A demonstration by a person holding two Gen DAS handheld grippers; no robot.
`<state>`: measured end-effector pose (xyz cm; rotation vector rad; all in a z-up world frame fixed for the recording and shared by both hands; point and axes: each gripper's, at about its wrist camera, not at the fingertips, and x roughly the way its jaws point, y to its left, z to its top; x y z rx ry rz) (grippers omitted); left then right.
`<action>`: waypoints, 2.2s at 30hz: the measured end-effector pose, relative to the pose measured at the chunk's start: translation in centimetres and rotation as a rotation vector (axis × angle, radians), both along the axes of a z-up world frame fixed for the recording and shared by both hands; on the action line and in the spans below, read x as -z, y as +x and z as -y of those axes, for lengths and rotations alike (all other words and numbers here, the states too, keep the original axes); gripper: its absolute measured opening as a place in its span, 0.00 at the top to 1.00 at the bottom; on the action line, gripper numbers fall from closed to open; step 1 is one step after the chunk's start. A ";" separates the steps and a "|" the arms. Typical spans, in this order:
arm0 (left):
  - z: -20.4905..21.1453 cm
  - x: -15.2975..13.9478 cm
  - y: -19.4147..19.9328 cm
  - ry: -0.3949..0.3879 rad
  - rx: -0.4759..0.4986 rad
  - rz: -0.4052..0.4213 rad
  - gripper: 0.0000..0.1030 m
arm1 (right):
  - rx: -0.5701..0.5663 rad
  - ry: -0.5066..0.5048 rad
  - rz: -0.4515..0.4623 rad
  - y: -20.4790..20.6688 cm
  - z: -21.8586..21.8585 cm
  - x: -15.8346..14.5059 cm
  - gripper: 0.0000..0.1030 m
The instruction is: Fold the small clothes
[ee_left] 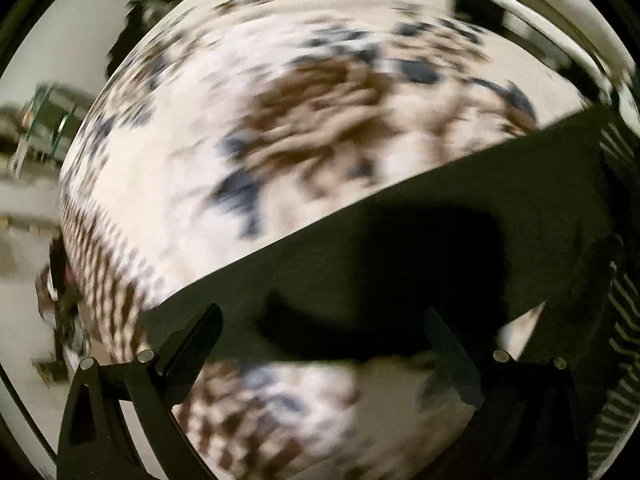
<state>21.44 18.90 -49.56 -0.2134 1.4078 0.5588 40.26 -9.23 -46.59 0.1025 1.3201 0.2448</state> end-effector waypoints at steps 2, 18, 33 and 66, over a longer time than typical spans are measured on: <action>-2.9 -0.8 -3.2 -0.028 -0.085 0.005 0.00 | 0.066 -0.008 -0.015 -1.7 2.9 -0.3 0.38; -14.7 6.6 -11.0 -0.361 -0.572 0.182 0.53 | 0.272 -0.056 -0.203 -8.1 8.2 6.5 0.37; -21.5 -1.1 -7.4 -0.344 -0.644 0.524 0.93 | 0.257 -0.050 -0.152 -7.9 6.7 4.1 0.37; -27.1 2.0 -4.1 -0.581 -0.910 0.792 0.95 | 0.233 -0.110 -0.179 -8.6 5.5 5.7 0.37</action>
